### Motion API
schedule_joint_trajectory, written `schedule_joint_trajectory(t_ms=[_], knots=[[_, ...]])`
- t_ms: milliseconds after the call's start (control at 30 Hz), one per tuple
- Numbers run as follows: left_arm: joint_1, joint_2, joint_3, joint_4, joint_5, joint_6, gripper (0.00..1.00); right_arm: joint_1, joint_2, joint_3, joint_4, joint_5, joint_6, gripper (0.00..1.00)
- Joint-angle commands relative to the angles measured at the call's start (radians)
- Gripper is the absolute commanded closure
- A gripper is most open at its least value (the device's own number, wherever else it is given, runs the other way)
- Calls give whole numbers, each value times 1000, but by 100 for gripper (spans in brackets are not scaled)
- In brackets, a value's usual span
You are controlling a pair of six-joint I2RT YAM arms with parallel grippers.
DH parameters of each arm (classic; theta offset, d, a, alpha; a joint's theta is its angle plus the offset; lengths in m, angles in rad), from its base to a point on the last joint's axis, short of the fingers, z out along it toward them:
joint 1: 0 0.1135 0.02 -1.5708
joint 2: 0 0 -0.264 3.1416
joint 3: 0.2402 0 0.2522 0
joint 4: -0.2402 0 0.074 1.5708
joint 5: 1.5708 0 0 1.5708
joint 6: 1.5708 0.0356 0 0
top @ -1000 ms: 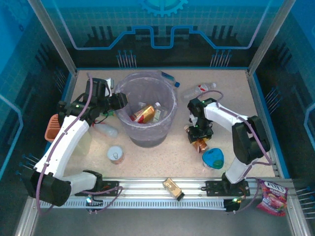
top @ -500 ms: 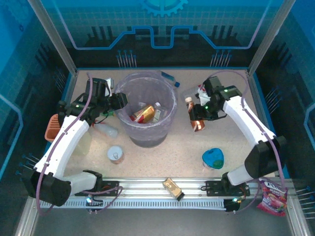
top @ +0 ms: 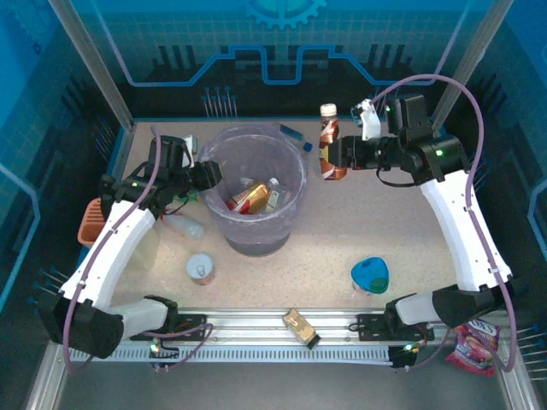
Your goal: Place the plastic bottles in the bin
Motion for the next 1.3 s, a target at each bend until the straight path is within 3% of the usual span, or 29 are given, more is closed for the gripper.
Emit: schedule_joint_trajectory(t_ms=[0, 400, 500, 667, 900, 967, 1100, 1267], knots=[[4, 5, -15, 23, 40, -18, 53, 78, 48, 70, 46, -44, 35, 56], [4, 20, -3, 24, 40, -15, 53, 341, 313, 214, 108, 19, 48, 58], [4, 21, -5, 26, 43, -15, 53, 374, 381, 236, 128, 12, 61, 58], [4, 28, 1, 23, 41, -10, 53, 412, 467, 277, 94, 104, 63, 59], [4, 35, 11, 21, 33, -1, 53, 427, 520, 171, 188, 92, 129, 58], [4, 38, 10, 18, 33, 1, 53, 428, 532, 164, 191, 99, 131, 54], [4, 37, 12, 17, 28, 3, 53, 431, 548, 174, 175, 110, 112, 33], [4, 40, 13, 23, 32, -2, 54, 432, 551, 238, 120, 122, 70, 21]])
